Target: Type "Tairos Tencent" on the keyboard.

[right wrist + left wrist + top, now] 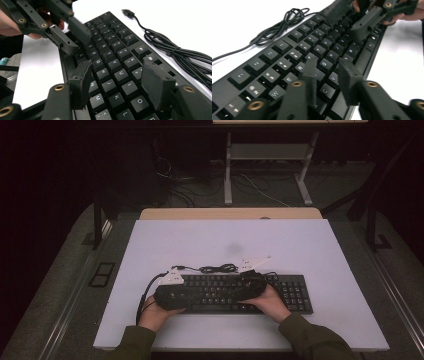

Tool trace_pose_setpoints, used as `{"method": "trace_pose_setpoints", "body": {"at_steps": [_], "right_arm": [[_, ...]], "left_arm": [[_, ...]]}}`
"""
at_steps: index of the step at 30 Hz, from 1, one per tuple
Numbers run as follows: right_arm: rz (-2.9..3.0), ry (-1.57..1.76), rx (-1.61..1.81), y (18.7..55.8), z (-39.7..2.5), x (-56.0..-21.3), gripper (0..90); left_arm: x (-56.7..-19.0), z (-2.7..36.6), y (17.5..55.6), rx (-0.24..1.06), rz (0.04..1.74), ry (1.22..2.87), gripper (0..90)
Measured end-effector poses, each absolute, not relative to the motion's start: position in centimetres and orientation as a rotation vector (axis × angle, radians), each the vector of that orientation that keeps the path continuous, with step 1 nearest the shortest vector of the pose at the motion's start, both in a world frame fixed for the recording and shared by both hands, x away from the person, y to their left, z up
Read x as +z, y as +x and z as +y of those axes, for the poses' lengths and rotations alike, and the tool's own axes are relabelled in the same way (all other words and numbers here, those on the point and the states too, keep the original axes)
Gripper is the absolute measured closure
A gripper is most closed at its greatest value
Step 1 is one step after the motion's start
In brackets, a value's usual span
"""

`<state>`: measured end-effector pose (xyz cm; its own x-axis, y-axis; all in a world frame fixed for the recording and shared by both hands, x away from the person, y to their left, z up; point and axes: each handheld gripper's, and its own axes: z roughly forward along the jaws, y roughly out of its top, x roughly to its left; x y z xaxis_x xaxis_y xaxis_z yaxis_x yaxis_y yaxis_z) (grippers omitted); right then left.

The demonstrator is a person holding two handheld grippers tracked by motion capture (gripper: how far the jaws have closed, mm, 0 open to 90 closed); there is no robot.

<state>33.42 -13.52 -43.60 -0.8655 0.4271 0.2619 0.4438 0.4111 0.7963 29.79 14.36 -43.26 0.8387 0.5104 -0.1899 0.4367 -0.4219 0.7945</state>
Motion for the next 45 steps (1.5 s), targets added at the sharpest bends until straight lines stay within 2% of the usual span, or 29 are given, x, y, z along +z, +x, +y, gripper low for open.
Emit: {"method": "trace_pose_setpoints", "body": {"at_steps": [6,45], "right_arm": [[-2.618,-0.833,-1.496,33.58,-13.84,-43.60,38.7],[-2.621,-0.851,-1.508,33.64,-13.99,-43.48,36.0]], "left_arm": [[-43.44,14.30,29.86,0.070,0.681,2.097,88.5],[-43.77,13.98,29.96,0.062,0.668,2.161,88.6]]}}
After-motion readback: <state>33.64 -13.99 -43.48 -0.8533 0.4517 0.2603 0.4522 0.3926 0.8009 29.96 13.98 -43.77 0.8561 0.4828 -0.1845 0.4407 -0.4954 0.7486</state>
